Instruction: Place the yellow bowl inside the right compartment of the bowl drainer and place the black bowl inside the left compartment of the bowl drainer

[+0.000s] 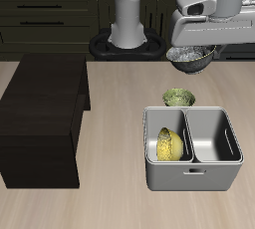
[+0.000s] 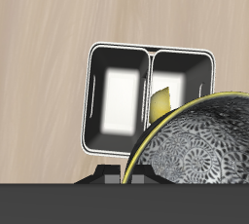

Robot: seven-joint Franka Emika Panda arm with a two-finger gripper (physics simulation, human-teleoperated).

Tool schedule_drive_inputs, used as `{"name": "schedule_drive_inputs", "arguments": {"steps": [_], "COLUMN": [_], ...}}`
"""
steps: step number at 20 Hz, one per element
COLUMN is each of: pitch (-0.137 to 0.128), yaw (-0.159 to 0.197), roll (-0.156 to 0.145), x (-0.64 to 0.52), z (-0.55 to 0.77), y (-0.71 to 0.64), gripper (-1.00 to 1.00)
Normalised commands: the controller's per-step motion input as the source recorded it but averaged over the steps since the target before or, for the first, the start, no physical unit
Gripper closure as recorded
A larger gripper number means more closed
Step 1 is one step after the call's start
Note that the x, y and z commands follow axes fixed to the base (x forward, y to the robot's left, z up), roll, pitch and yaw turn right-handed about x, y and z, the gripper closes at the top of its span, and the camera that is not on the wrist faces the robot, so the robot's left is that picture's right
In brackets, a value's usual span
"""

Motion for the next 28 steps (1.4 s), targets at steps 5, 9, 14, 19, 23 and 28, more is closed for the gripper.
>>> {"name": "schedule_drive_inputs", "arguments": {"steps": [5, 9, 14, 19, 23, 28], "pitch": [0.012, 0.017, 0.010, 0.015, 0.042, 0.025], "yaw": [-0.004, 0.008, 0.015, 0.017, -0.006, 0.007], "roll": [0.006, 0.022, 0.027, 0.045, 0.016, 0.011], "x": [0.11, 0.11, 0.09, -0.01, 0.06, 0.04], "z": [-0.07, -0.07, -0.09, -0.19, -0.27, -0.24], "y": [0.29, 0.39, 0.29, 0.29, 0.17, 0.06], "gripper": [1.00, 1.00, 1.00, 1.00, 1.00, 1.00]}}
